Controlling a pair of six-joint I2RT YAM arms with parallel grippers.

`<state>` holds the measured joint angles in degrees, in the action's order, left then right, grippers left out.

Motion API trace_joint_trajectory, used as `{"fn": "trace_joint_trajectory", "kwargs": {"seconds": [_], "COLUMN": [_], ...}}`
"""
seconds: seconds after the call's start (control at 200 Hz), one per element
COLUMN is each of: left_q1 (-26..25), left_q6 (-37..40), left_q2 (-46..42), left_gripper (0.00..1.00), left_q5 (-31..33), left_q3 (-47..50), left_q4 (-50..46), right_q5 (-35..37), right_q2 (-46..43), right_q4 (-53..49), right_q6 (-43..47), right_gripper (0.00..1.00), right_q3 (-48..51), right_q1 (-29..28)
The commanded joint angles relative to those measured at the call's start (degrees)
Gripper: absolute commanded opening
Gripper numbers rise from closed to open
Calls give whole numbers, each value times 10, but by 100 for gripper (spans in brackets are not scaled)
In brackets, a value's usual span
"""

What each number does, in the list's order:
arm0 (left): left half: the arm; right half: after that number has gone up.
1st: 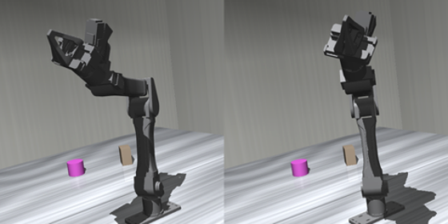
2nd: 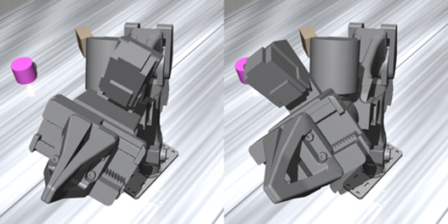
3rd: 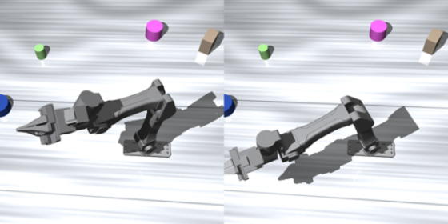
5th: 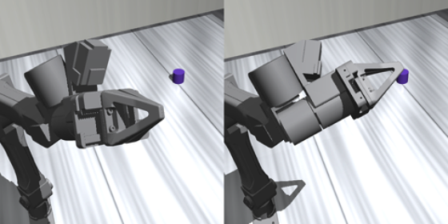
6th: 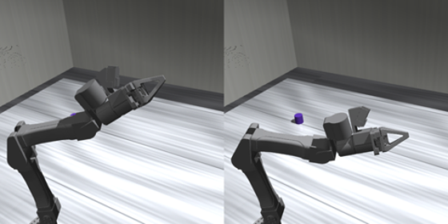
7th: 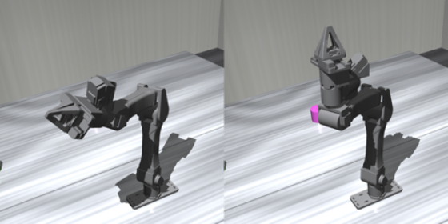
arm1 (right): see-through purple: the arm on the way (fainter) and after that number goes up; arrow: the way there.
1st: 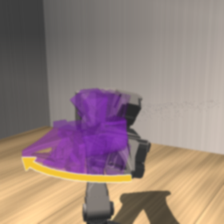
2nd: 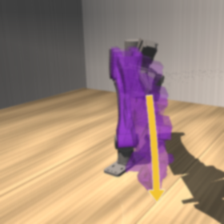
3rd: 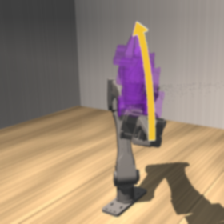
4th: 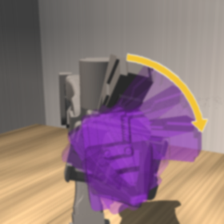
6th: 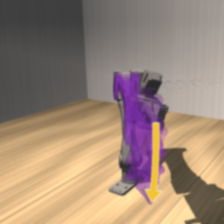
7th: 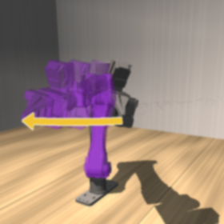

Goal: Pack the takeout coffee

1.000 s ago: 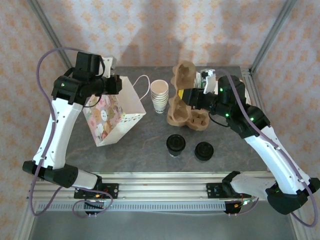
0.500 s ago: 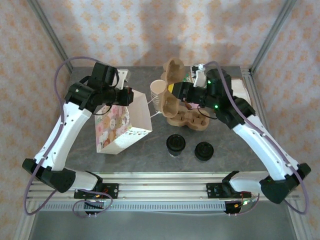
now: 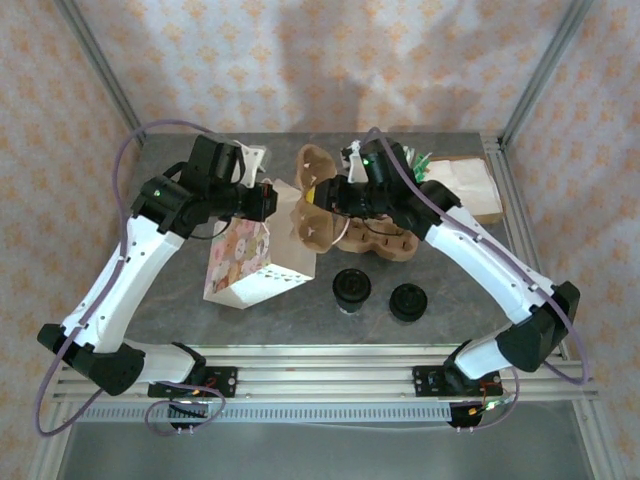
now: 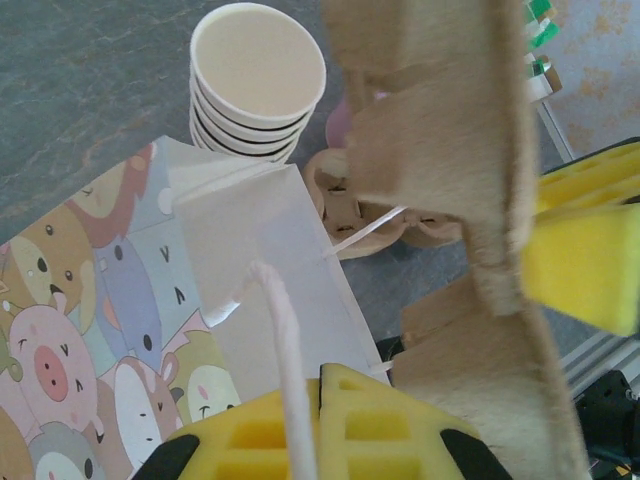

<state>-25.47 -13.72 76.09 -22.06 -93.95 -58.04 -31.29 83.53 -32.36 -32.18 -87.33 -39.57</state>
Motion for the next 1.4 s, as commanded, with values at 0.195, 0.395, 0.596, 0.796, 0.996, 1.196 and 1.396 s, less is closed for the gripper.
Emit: {"fn": "trace_joint_trajectory", "kwargs": {"seconds": [0.195, 0.395, 0.596, 0.796, 0.996, 1.196, 1.396], "left_q1": [-16, -20, -25, -27, -29, -36, -40], "left_q6": [-19, -28, -30, -34, -32, -29, -21], "left_q2": [-19, -26, -28, -33, -35, -40, -37], "left_gripper": [0, 0, 0, 0, 0, 0, 0], "left_q5": [17, 22, 17, 18, 15, 3, 0], "left_q3": [14, 35, 44, 43, 48, 60, 57], "left_q4": [19, 34, 41, 49, 54, 66, 65], "right_q5": [41, 49, 52, 48, 39, 31, 29], "right_q2": [47, 40, 39, 39, 34, 36, 31], "right_q4": [-65, -64, -55, -46, -14, 1, 22], "right_q6": [-54, -105, -121, -133, -139, -141, -152], "right_gripper": [21, 20, 20, 19, 18, 18, 18], "right_q3": [-36, -8, 5, 22, 47, 54, 72], "right_q1": [-27, -32, -45, -52, -63, -72, -78]}}
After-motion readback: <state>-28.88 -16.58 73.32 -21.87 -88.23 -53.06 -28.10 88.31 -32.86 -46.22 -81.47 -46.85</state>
